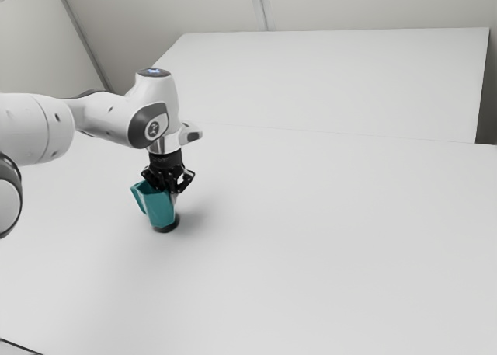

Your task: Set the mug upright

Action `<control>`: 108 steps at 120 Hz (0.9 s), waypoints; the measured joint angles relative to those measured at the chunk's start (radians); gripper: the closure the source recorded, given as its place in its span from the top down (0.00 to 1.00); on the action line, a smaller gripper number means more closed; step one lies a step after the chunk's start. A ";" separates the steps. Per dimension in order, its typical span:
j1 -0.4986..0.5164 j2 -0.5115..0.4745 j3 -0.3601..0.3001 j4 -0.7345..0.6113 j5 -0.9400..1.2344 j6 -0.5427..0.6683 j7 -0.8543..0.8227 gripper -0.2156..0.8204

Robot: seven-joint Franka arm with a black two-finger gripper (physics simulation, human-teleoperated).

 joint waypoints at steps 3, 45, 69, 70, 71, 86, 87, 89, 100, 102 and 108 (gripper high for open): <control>0.000 0.003 0.000 0.003 0.000 0.000 -0.003 0.04; -0.008 0.027 0.000 0.045 -0.011 -0.013 -0.033 0.21; -0.011 0.029 0.000 0.050 -0.024 -0.024 -0.043 0.31; -0.011 0.029 0.000 0.050 -0.024 -0.024 -0.043 0.31; -0.011 0.030 0.000 0.050 -0.025 -0.025 -0.044 0.32; -0.013 0.033 0.000 0.056 -0.033 -0.027 -0.051 0.37; -0.013 0.034 0.000 0.057 -0.034 -0.027 -0.051 0.37; -0.013 0.035 0.000 0.059 -0.035 -0.028 -0.052 0.38; -0.013 0.038 0.000 0.068 -0.039 -0.029 -0.056 0.43; -0.013 0.038 0.000 0.069 -0.041 -0.029 -0.057 0.44; -0.014 0.039 0.000 0.074 -0.044 -0.029 -0.059 0.45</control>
